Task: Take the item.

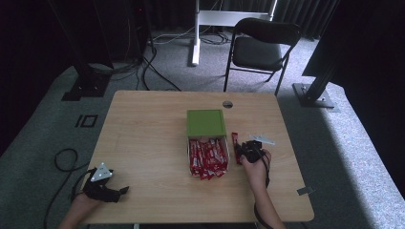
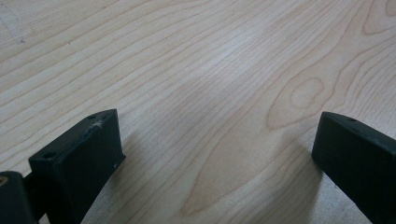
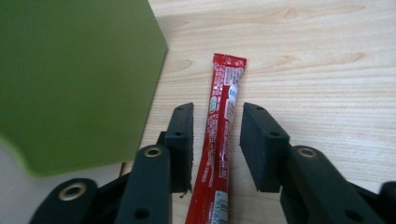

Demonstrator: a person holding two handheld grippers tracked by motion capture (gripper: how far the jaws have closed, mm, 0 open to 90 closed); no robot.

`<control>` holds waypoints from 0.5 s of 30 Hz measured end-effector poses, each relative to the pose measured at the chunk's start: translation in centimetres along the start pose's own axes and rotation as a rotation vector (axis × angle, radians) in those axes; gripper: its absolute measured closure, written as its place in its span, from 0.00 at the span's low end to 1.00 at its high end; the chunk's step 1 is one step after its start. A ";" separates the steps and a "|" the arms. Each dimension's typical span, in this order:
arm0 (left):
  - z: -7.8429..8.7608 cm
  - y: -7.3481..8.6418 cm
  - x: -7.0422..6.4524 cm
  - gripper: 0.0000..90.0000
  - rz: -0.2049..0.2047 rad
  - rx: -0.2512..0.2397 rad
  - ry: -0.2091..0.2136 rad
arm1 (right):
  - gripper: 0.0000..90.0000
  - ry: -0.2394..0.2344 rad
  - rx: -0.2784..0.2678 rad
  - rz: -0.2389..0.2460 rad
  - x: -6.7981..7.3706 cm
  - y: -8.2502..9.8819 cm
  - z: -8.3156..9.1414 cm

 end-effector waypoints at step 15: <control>0.0 0.0 0.0 0.03 0.000 -0.001 0.000 | 0.51 -0.100 -0.036 0.099 -1.8 0.6 2.7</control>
Point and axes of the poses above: each handheld gripper's, and its own axes: z roughly backward along the jaws, y roughly out of its underside, x roughly to its left, the point moved 4 cm from there along -z, roughly forward along the jaws, and after that the axes turned 4 degrees about z, right-handed, at the moved point
